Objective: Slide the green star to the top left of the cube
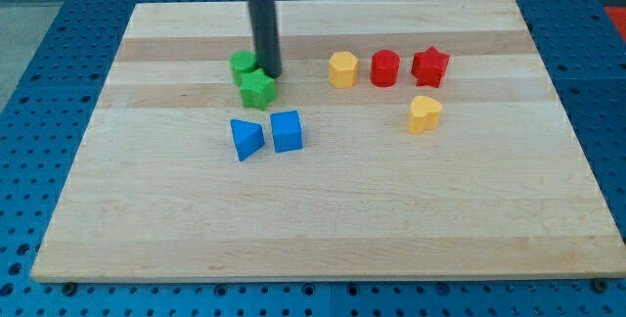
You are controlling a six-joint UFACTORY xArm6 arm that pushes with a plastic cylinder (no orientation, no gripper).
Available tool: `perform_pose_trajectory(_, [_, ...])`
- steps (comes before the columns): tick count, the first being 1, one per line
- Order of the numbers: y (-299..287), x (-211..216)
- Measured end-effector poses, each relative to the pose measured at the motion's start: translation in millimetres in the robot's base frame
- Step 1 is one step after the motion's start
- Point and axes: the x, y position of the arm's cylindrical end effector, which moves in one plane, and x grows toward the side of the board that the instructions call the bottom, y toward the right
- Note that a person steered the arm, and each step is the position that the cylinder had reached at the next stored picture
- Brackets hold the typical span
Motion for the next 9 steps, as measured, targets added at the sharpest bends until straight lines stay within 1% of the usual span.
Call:
perform_pose_trajectory(1, [-47,17])
perform_pose_trajectory(2, [-68,44])
perform_pose_trajectory(4, [-73,45])
perform_pose_trajectory(6, [-56,48])
perform_pose_trajectory(8, [-53,52])
perform_pose_trajectory(9, [-56,41])
